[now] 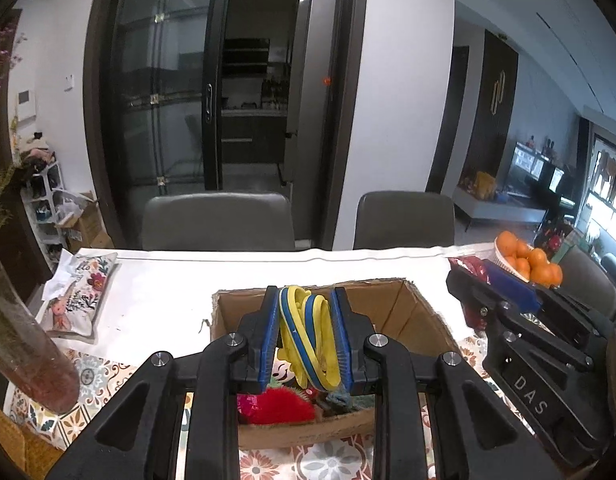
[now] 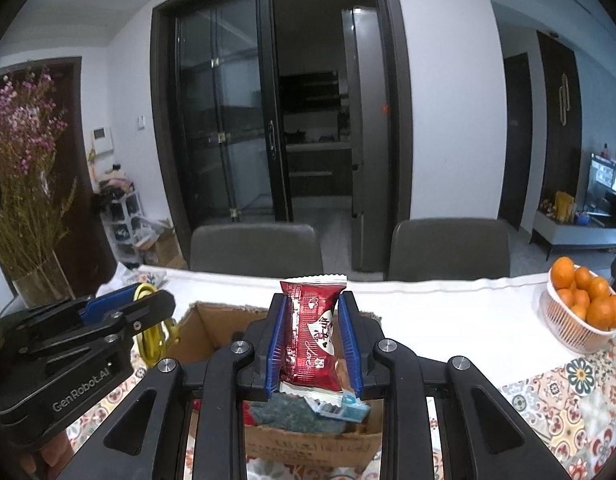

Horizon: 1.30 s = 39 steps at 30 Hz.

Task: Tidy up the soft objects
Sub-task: 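Open both tools to drop hair tie and candy into the box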

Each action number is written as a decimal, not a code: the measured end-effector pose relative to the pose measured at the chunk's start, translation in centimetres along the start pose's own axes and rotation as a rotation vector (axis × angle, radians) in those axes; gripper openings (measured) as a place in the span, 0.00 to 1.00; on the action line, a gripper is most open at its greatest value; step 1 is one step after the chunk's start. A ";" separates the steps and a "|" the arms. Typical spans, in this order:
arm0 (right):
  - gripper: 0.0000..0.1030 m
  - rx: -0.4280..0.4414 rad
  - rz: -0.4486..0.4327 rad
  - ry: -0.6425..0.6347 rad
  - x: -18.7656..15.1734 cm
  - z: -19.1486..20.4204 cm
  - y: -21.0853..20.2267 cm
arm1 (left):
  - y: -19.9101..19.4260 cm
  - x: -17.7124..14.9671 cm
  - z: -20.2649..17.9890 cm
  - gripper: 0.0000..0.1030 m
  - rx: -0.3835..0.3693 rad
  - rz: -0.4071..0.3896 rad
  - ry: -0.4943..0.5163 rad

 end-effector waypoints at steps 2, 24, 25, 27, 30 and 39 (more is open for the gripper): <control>0.38 -0.006 0.014 0.002 -0.1 -0.2 0.8 | 0.9 0.1 -0.2 0.26 -0.011 0.015 0.001; 0.54 -0.082 0.107 0.045 -1.8 -0.7 -3.1 | -5.5 -3.5 2.0 0.46 0.116 0.079 -0.008; 0.54 -0.083 0.111 0.049 -1.9 -0.6 -3.5 | -6.3 -3.6 2.1 0.48 0.112 0.073 -0.006; 0.54 -0.093 0.112 0.052 -2.3 -0.3 -4.9 | -7.7 -3.8 2.1 0.50 0.114 0.061 0.003; 0.54 -0.093 0.104 0.054 -2.7 0.3 -7.2 | -10.0 -4.2 2.0 0.52 0.124 0.043 0.017; 0.54 -0.090 0.065 0.036 -3.4 1.4 -13.6 | -16.5 -5.7 0.9 0.55 0.134 -0.006 0.029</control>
Point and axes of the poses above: each gripper's, at about its wrist camera, not at the fingertips, and y roughly the way its jaws point, z to its left, x to its top, the point moved 7 cm from there along y, roughly the way its jaws point, and after that the axes turned 2 degrees about -z, right-handed, at the moved point
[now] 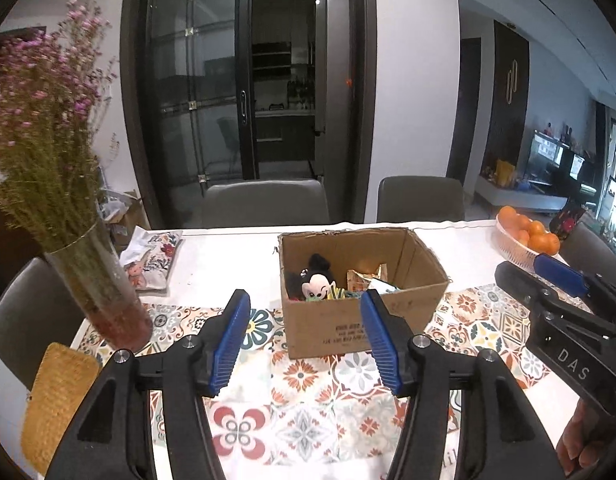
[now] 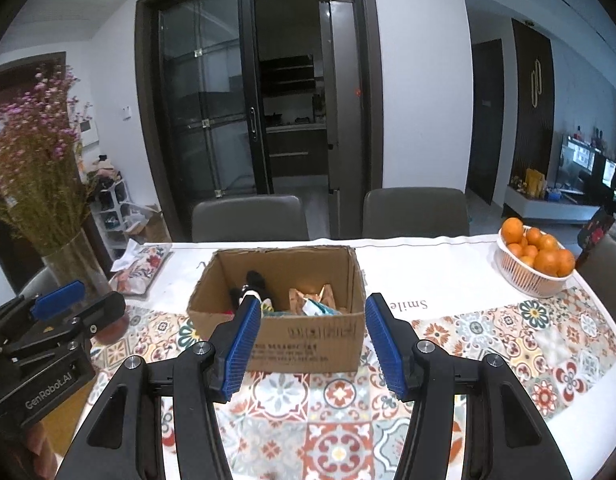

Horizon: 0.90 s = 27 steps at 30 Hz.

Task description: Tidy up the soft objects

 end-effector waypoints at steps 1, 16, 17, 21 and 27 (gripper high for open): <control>0.54 0.001 -0.006 -0.004 -0.1 0.1 -0.7 | -0.9 -0.3 -0.2 0.55 0.002 -0.004 -0.003; 0.55 0.050 -0.032 -0.014 -3.8 -1.9 -9.9 | -10.9 -3.9 -3.7 0.64 0.032 -0.056 -0.015; 0.60 0.049 -0.034 -0.016 -4.1 -1.9 -10.5 | -11.2 -4.0 -3.8 0.64 0.033 -0.057 -0.015; 0.70 0.030 -0.049 -0.017 -5.3 -2.6 -13.1 | -13.2 -4.9 -4.5 0.69 0.040 -0.062 -0.017; 0.78 0.021 -0.052 -0.010 -6.7 -3.4 -16.0 | -16.3 -6.1 -5.1 0.84 0.048 -0.078 -0.003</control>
Point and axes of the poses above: each gripper's, at about its wrist camera, not at the fingertips, and y roughly the way its jaws point, z to its left, x to its top, the point moved 7 cm from there along y, roughly the way its jaws point, and after that the axes turned 2 degrees about -z, right-handed, at the moved point
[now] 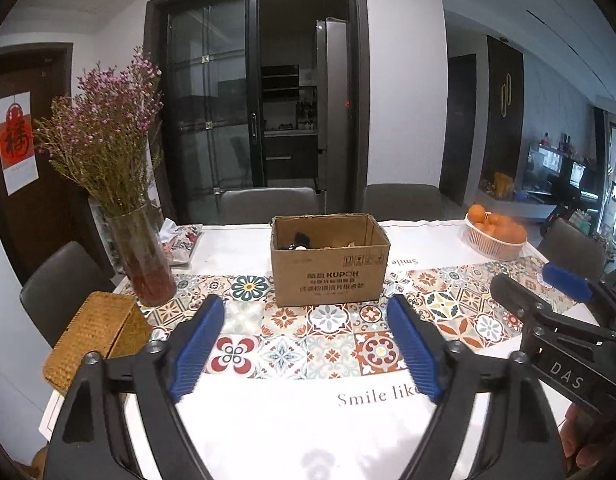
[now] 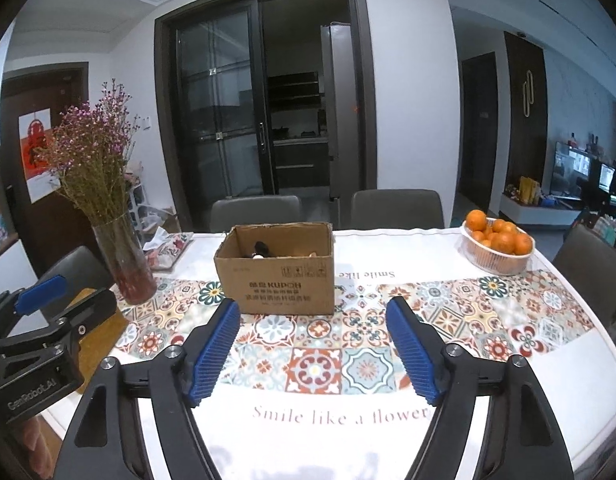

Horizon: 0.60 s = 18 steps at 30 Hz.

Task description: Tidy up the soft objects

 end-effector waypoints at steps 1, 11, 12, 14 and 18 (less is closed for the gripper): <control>0.78 -0.002 -0.001 0.000 -0.2 0.0 -0.5 | -0.5 -0.2 0.0 0.85 0.000 -0.003 0.002; 0.82 -0.006 -0.013 0.009 -1.7 0.5 -4.0 | -4.2 -1.3 0.6 1.00 0.020 -0.027 0.007; 0.84 -0.007 -0.014 0.011 -1.7 0.5 -4.1 | -4.5 -1.5 0.6 1.00 0.021 -0.028 0.008; 0.87 -0.009 -0.013 0.015 -2.1 0.6 -4.8 | -5.1 -1.9 0.8 1.00 0.025 -0.029 0.009; 0.90 -0.022 -0.016 0.016 -2.6 0.7 -5.8 | -6.0 -2.6 1.1 1.00 0.029 -0.031 0.014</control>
Point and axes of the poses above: each gripper's, at about its wrist camera, not at the fingertips, and y roughly the way its jaws point, z to its left, x to its top, the point moved 7 cm from there along y, roughly the way its jaws point, and after that the axes turned 2 degrees about -z, right-handed, at the moved point
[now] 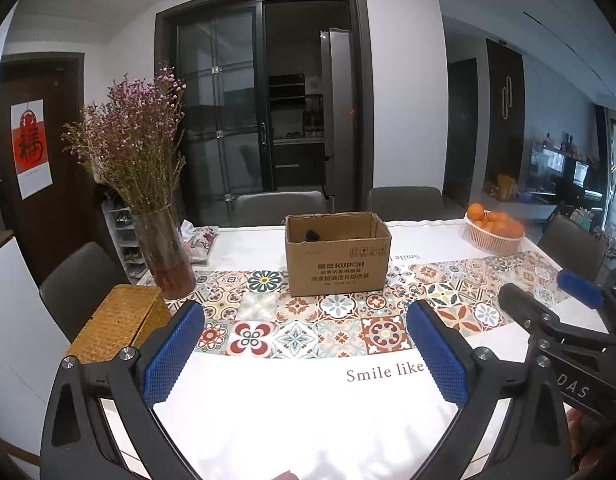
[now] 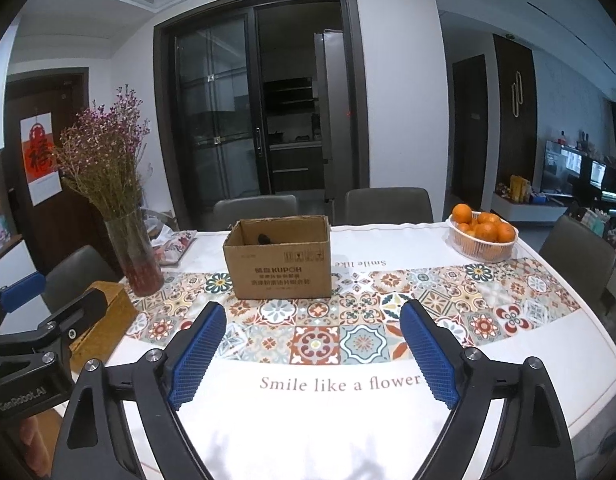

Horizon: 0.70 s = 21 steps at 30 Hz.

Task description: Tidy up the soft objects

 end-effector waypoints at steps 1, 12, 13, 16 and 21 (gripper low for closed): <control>0.90 -0.006 0.000 0.002 -0.1 0.0 -0.3 | -0.2 -0.1 0.1 1.00 0.001 -0.002 0.001; 0.96 -0.027 -0.006 0.013 -1.0 0.0 -2.1 | -1.9 -0.7 1.1 1.00 0.035 -0.023 0.002; 0.97 -0.027 -0.009 0.011 -1.0 0.0 -2.2 | -2.0 -0.8 1.2 1.00 0.038 -0.025 0.000; 0.97 -0.025 -0.011 0.002 -0.9 0.1 -2.2 | -2.4 -1.0 1.7 1.00 0.047 -0.030 -0.004; 0.97 -0.028 -0.016 -0.008 -1.0 0.3 -2.5 | -2.6 -1.2 2.1 1.00 0.055 -0.035 -0.011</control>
Point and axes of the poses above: each gripper's, at about its wrist camera, not at the fingertips, and y roughly the way its jaws point, z to its left, x to its top, the point moved 7 cm from there along y, roughly the way its jaws point, and after that the axes turned 2 degrees about -z, right-handed, at the moved point
